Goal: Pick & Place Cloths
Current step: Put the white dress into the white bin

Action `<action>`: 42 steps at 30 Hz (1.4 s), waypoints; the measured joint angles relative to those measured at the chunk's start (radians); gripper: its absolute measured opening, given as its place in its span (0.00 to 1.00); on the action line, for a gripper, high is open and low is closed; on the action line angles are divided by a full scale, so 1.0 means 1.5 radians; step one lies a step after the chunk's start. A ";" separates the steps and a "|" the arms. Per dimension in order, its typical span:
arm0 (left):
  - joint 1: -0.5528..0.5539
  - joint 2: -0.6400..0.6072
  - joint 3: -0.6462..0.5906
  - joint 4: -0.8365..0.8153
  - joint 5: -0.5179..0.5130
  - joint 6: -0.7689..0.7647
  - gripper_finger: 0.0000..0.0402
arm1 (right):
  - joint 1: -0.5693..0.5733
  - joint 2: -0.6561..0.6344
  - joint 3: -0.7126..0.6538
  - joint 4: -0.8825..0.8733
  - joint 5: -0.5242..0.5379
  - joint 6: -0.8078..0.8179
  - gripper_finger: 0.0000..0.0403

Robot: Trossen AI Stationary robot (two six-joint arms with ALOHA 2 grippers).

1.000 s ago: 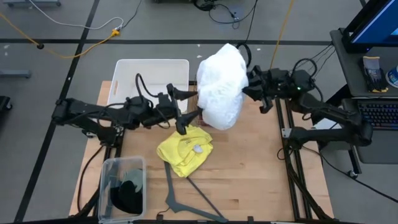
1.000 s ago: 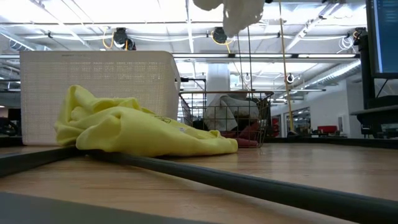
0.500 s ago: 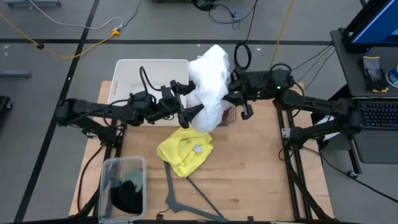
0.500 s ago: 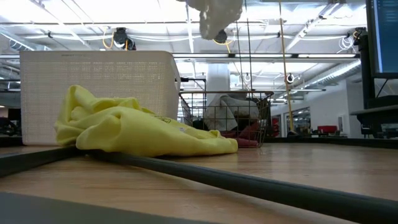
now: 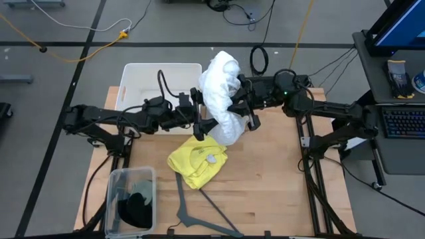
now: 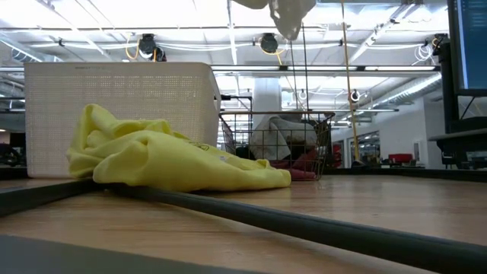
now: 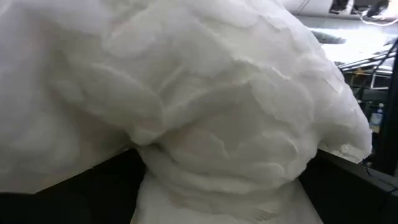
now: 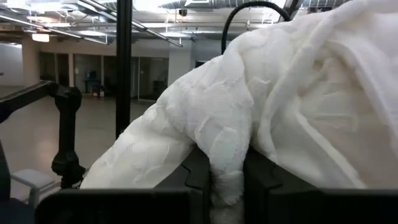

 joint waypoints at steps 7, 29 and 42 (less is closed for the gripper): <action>0.029 0.001 0.000 0.021 0.115 0.009 0.91 | 0.028 0.000 0.000 -0.003 0.005 -0.003 0.09; 0.046 0.001 0.000 0.029 0.198 0.021 0.56 | 0.034 -0.001 -0.002 -0.036 0.004 0.015 0.08; 0.051 0.001 0.000 0.025 0.218 0.008 0.54 | 0.034 -0.001 -0.003 -0.036 0.004 0.032 0.09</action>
